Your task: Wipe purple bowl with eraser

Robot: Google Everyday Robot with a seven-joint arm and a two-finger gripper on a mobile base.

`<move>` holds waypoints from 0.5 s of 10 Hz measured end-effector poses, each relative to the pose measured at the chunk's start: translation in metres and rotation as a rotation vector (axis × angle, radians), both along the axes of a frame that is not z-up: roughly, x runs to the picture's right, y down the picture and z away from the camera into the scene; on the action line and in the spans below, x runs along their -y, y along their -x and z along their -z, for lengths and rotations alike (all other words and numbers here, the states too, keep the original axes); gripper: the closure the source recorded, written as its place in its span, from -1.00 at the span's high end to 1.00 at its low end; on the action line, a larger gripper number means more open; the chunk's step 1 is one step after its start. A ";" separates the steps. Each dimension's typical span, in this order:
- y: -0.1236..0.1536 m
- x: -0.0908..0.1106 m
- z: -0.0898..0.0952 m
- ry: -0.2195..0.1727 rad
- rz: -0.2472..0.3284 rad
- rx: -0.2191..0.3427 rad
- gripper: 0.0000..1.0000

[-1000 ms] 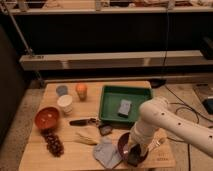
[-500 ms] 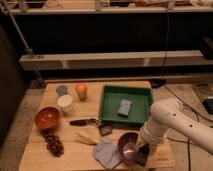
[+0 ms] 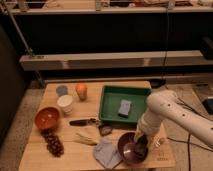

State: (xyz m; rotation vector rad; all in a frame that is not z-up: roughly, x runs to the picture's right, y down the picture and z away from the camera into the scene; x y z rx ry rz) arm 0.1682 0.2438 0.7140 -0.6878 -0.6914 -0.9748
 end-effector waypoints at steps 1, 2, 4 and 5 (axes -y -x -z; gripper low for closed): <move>0.012 0.003 -0.003 0.000 0.015 0.010 -0.81; 0.023 0.005 -0.005 0.001 0.027 0.021 -0.81; 0.049 0.003 -0.005 0.007 0.061 0.066 -0.81; 0.060 0.000 -0.002 0.007 0.074 0.088 -0.81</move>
